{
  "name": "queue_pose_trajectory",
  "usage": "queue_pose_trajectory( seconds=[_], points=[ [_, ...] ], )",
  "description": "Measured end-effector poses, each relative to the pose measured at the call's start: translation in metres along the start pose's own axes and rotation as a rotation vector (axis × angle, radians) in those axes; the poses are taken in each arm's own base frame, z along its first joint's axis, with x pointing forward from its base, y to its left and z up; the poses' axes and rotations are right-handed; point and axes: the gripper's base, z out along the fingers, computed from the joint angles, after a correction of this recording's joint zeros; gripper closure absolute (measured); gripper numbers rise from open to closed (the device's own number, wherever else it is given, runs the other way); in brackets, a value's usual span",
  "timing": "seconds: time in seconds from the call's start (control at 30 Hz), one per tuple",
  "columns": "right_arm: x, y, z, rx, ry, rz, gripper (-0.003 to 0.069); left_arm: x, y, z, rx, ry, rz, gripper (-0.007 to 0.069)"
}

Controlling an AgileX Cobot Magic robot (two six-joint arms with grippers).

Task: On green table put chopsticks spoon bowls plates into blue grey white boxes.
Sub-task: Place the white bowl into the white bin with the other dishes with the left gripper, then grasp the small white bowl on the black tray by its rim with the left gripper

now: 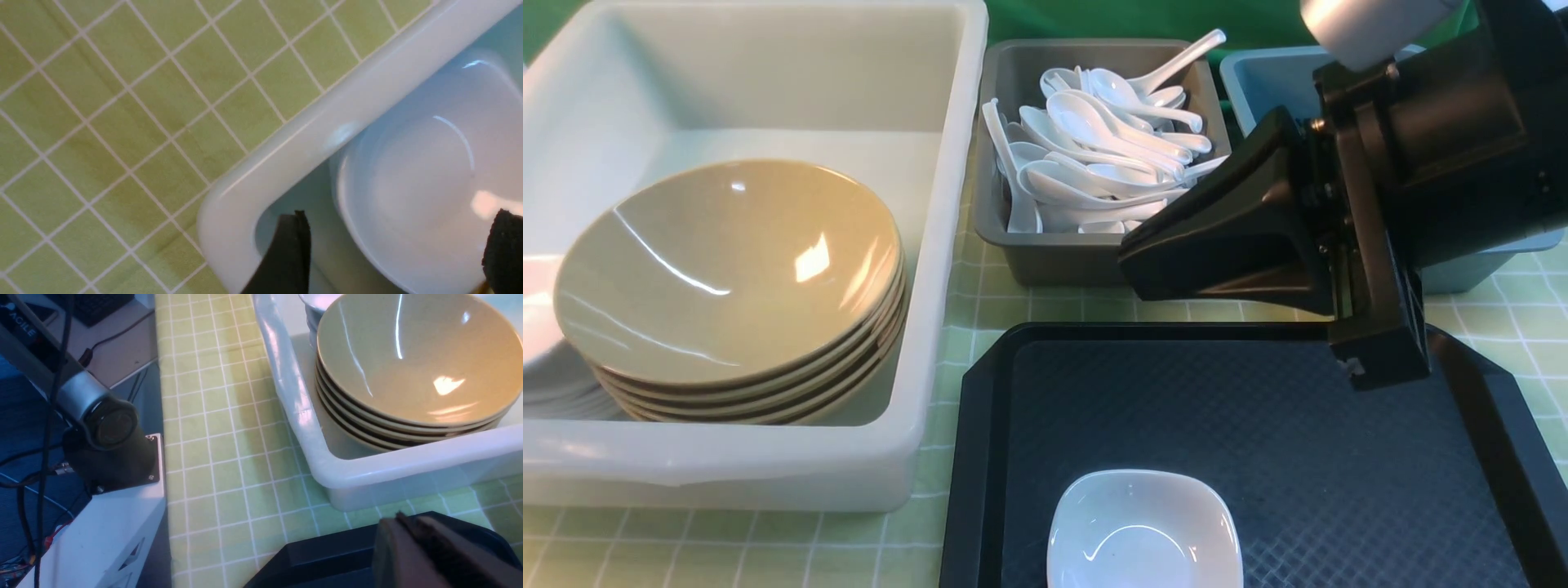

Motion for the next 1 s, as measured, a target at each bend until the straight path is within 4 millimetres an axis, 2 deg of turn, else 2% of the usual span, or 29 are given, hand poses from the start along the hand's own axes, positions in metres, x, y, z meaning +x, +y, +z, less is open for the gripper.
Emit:
queue_pose_trajectory(
  seconds=[0.07, 0.17, 0.2, 0.27, 0.3, 0.33, 0.37, 0.43, 0.57, 0.6, 0.67, 0.7, 0.77, 0.8, 0.87, 1.0],
  points=[
    [0.000, 0.000, 0.000, 0.000, 0.000, 0.000, 0.0612, 0.002, -0.011, -0.016, 0.049, -0.028, 0.041, 0.0063],
    [0.000, 0.000, 0.000, -0.004, 0.004, 0.000, 0.0612, 0.029, -0.062, -0.039, 0.260, -0.030, 0.284, 0.0063],
    [0.001, 0.001, 0.000, -0.010, 0.011, -0.001, 0.0612, 0.042, -0.081, -0.043, 0.339, -0.015, 0.388, 0.0063],
    [0.004, -0.001, -0.004, -0.013, 0.030, 0.009, 0.0612, 0.082, -0.126, -0.048, 0.518, 0.056, 0.642, 0.0063],
    [0.004, -0.001, -0.006, -0.011, 0.032, 0.015, 0.0612, 0.094, -0.136, -0.048, 0.557, 0.080, 0.702, 0.0063],
    [0.006, -0.002, -0.013, 0.001, 0.038, 0.031, 0.0610, 0.114, -0.152, -0.048, 0.610, 0.125, 0.796, 0.0063],
    [0.006, -0.003, -0.013, 0.005, 0.039, 0.033, 0.0610, 0.122, -0.157, -0.047, 0.627, 0.144, 0.831, 0.0063],
    [0.009, -0.002, -0.033, 0.053, 0.043, 0.057, 0.0605, 0.172, -0.189, -0.040, 0.694, 0.242, 1.018, 0.0063],
    [0.017, 0.012, -0.068, 0.148, 0.009, 0.077, 0.0601, 0.233, -0.228, -0.020, 0.716, 0.331, 1.203, 0.0063],
    [0.018, 0.011, -0.068, 0.151, 0.012, 0.082, 0.0601, 0.236, -0.230, -0.019, 0.715, 0.336, 1.211, 0.0063],
    [0.029, 0.028, -0.084, 0.191, -0.007, 0.076, 0.0599, 0.273, -0.251, 0.005, 0.689, 0.406, 1.312, 0.0063],
    [0.030, 0.031, -0.086, 0.194, -0.012, 0.070, 0.0599, 0.276, -0.252, 0.006, 0.686, 0.412, 1.318, 0.0063],
    [0.041, 0.045, -0.091, 0.200, -0.018, 0.063, 0.0596, 0.300, -0.268, 0.028, 0.643, 0.482, 1.385, 0.0063],
    [0.041, 0.046, -0.091, 0.200, -0.018, 0.062, 0.0596, 0.300, -0.268, 0.028, 0.643, 0.482, 1.385, 0.0063],
    [0.050, 0.056, -0.095, 0.205, -0.023, 0.055, 0.0592, 0.314, -0.284, 0.047, 0.602, 0.529, 1.425, 0.0063],
    [0.056, 0.063, -0.097, 0.209, -0.027, 0.050, 0.0589, 0.322, -0.299, 0.072, 0.546, 0.569, 1.509, 0.0063]
  ],
)
